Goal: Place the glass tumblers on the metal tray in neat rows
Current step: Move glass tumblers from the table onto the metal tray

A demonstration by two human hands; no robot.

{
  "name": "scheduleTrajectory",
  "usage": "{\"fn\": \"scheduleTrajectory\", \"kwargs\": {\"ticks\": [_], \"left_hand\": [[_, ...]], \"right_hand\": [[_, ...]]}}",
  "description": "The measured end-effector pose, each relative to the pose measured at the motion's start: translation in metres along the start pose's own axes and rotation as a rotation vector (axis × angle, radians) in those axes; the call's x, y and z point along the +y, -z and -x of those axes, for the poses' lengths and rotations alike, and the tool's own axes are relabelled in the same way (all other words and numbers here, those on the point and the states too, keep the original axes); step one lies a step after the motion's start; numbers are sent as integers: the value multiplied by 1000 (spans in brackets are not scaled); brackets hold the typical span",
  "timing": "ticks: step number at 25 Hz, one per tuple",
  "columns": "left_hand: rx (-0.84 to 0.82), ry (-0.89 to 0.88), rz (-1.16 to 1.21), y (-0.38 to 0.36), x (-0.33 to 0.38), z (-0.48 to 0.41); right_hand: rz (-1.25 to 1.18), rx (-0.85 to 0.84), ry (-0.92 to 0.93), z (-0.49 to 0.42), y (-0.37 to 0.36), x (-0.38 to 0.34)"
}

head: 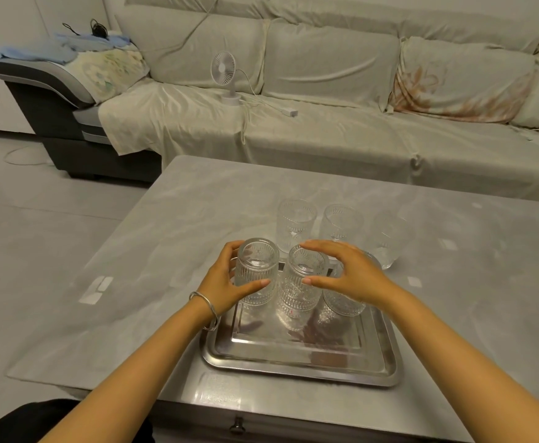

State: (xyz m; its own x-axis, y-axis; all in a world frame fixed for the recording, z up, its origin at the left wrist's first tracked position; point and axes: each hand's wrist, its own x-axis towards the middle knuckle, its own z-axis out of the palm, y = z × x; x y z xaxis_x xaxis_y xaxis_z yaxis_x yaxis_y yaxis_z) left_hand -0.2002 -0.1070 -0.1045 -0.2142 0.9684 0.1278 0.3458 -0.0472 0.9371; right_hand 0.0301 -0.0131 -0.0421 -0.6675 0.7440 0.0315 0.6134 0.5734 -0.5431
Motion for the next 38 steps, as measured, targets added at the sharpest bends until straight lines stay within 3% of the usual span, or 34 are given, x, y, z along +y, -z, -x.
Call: {"fn": "scheduleTrajectory", "kwargs": {"ticks": [6,9,13,19,26,30,33,38], "left_hand": [[-8,14,-11,10,33,-15],[39,-15,-28,13,64,-51],[-94,34,-258,-6,84,-108],[-304,173,-561,-35,68,-157],[-172,119,-623,-44,62,-165],[53,99,-388,-24,72,-150],[212,35,-23,-7,94,-126],[187,66,648,-2,126,-61]], "right_hand": [[-97,-56,29,-2,10,0],[-179,75,8,-17,27,5],[-262,212,-88,-44,41,29],[-332,191,-179,-71,37,61],[-364,225,-168,-68,32,66],[-448,305,-144,-54,44,43],[-627,325,-160,-45,55,16],[-1097,105,-204,-31,55,-33]]}}
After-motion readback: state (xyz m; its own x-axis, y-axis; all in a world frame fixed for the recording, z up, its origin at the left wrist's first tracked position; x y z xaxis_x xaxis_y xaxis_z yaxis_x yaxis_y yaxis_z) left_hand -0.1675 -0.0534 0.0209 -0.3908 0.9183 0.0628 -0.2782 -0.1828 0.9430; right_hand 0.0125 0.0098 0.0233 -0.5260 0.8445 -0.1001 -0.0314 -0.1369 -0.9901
